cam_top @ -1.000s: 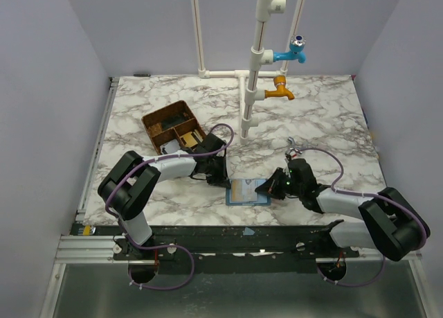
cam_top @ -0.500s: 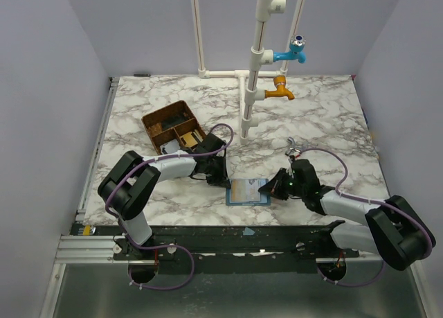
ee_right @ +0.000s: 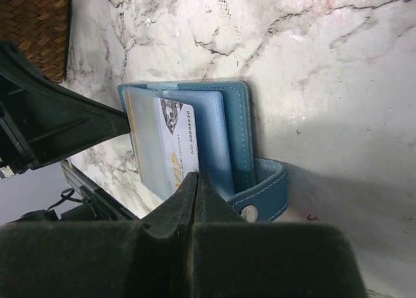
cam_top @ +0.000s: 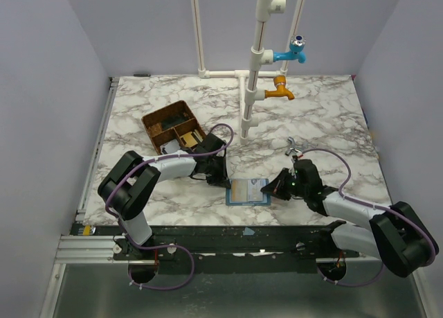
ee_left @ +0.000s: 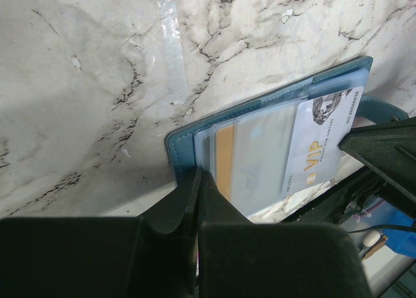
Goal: Take the credit cards out of the card holder
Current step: Remove the credit card from the card holder, then place the credit card in the storage box.
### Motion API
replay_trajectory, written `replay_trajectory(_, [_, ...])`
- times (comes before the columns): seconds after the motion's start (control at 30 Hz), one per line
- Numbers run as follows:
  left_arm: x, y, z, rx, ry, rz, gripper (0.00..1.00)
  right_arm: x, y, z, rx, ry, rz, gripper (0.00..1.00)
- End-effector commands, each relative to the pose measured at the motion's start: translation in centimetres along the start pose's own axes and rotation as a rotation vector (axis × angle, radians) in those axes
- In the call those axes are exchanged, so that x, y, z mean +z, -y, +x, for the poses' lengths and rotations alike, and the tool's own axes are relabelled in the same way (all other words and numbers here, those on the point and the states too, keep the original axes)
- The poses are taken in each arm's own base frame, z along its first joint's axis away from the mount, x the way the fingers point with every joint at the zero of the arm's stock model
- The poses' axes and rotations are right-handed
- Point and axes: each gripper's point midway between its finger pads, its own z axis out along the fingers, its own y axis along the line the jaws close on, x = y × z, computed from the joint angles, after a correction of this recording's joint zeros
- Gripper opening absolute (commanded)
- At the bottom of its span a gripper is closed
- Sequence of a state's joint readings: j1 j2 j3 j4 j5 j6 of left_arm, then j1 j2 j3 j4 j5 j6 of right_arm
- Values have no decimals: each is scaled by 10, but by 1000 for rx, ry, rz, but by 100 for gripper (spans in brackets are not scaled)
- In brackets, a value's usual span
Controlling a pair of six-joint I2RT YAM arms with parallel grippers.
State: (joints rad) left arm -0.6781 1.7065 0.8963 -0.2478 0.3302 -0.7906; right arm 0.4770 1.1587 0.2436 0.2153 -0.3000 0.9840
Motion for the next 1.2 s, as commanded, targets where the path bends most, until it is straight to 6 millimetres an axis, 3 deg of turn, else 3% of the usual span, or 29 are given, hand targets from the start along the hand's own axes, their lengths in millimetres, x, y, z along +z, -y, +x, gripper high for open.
replay_trajectory(0.0, [6, -43, 13, -17, -25, -157, 0, -3, 17, 1, -2, 11, 58, 1])
replay_trajectory(0.63, [0, -31, 4, 5, -6, -131, 0, -10, 9, -8, -6, 36, 44, 1])
replay_trajectory(0.87, [-22, -8, -12, 55, 46, -85, 0, -10, -2, -12, -3, 34, 19, 1])
replay_trajectory(0.93, [-32, 0, -19, 75, 72, -72, 8, -10, -5, -12, -1, 33, 11, 1])
replay_trajectory(1.03, [-47, 14, -26, 111, 103, -40, 32, -11, -9, -14, 2, 31, -1, 1])
replay_trajectory(1.17, [-64, 32, -31, 154, 134, 21, 56, -11, -19, -17, 9, 33, -28, 1])
